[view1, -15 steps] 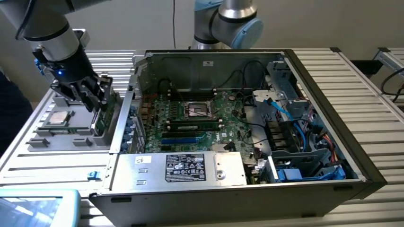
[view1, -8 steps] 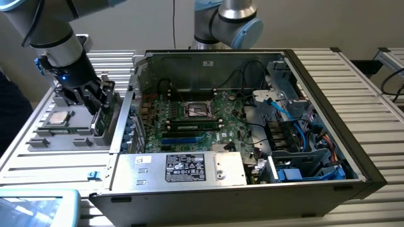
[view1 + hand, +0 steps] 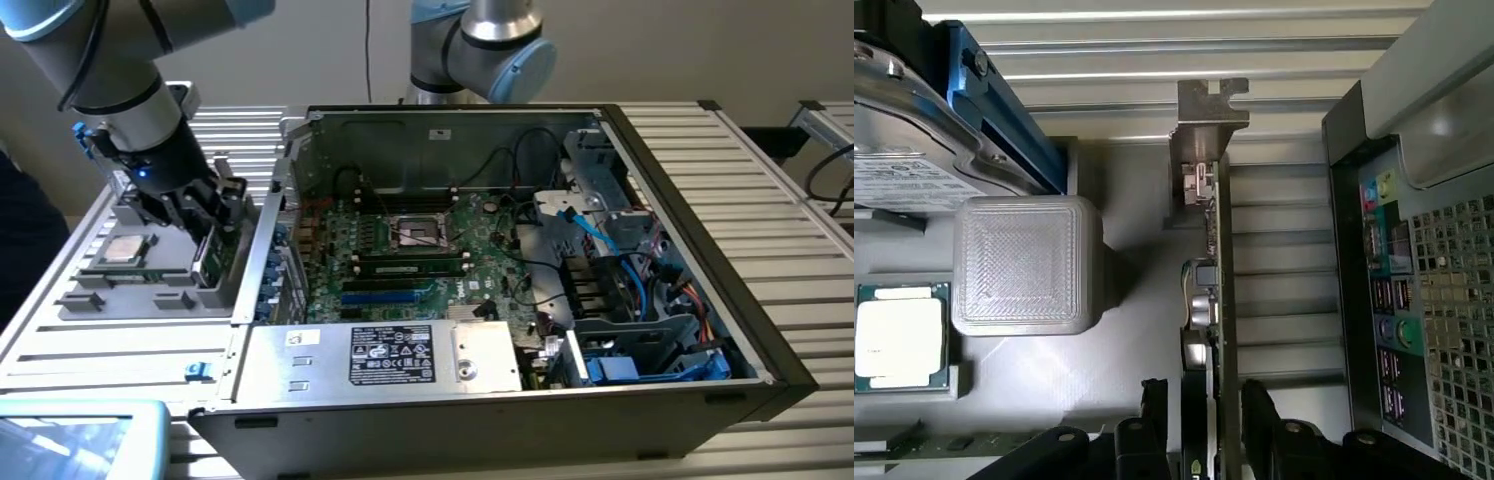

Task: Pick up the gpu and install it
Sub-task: 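Pick up the gpu and move the gpu toward the slot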

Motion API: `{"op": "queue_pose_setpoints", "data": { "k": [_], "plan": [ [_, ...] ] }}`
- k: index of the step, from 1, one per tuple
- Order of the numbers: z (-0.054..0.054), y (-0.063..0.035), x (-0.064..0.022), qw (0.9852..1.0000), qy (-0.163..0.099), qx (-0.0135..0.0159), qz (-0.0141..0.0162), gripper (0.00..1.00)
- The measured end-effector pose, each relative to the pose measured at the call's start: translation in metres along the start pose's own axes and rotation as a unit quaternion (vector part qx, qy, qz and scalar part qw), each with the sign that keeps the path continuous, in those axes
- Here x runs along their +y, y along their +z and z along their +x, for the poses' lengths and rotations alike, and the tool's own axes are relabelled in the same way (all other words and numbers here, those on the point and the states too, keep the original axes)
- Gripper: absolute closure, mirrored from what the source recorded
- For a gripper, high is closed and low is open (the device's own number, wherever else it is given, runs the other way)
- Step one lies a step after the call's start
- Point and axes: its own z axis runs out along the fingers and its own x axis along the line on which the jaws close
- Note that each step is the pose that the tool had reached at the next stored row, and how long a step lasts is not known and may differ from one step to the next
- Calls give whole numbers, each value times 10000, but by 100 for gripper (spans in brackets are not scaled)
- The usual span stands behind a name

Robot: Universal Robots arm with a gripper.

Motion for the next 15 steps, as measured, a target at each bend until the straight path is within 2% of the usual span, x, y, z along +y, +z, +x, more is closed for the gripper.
{"op": "queue_pose_setpoints", "data": {
  "k": [7, 15],
  "plan": [
    [2, 67, 19, 10000, 0, 0, -1, 56],
    [-2, 88, 21, 10000, -1, 0, -1, 56]
  ]
}}
